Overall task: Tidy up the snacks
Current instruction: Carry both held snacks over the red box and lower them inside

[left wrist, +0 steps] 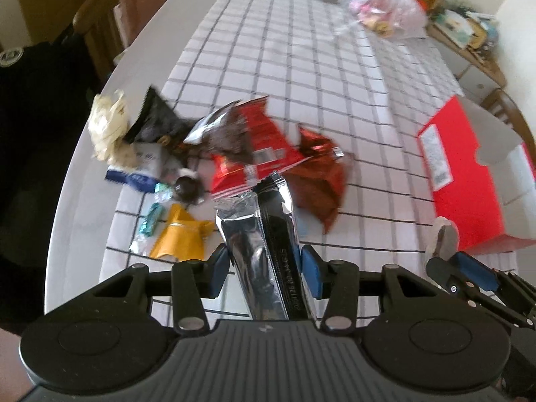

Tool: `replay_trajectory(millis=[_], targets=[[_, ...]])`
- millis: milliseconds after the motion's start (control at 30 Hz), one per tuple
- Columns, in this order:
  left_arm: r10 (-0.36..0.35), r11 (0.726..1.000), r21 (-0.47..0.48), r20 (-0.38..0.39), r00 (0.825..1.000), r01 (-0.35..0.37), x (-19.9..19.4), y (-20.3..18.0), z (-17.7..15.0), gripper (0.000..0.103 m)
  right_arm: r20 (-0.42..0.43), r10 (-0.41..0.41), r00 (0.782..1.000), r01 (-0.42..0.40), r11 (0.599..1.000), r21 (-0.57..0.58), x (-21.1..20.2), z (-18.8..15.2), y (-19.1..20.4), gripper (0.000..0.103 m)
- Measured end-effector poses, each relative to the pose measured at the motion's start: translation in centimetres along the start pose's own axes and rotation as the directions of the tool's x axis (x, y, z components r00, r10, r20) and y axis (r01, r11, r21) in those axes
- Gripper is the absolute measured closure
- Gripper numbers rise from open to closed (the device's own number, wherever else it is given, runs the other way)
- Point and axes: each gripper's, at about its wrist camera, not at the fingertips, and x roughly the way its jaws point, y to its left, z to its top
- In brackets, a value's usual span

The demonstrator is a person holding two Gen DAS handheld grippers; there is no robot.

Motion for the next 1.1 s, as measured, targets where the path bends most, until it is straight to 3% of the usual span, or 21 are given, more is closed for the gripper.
replay_trajectory(millis=[433, 667, 1100], targets=[[-0.095, 0.982, 0.170, 0.076, 0.993, 0.080, -3.9, -9.0, 2.7, 0.057, 0.140, -0.032, 0.990, 0.033, 0.999, -0.004, -5.1, 4.2, -5.7, 0.064], [-0.145, 0.955, 0.272, 0.070, 0.987, 0.121, -4.5, -15.2, 5.1, 0.057, 0.147, -0.054, 0.988, 0.055, 0.999, 0.002, -5.2, 6.2, -10.0, 0.064], [-0.181, 0.920, 0.362, 0.060, 0.982, 0.147, -3.0, -25.8, 9.3, 0.057, 0.116, -0.140, 0.983, 0.137, 0.990, 0.033, -3.0, 9.2, -19.3, 0.064]])
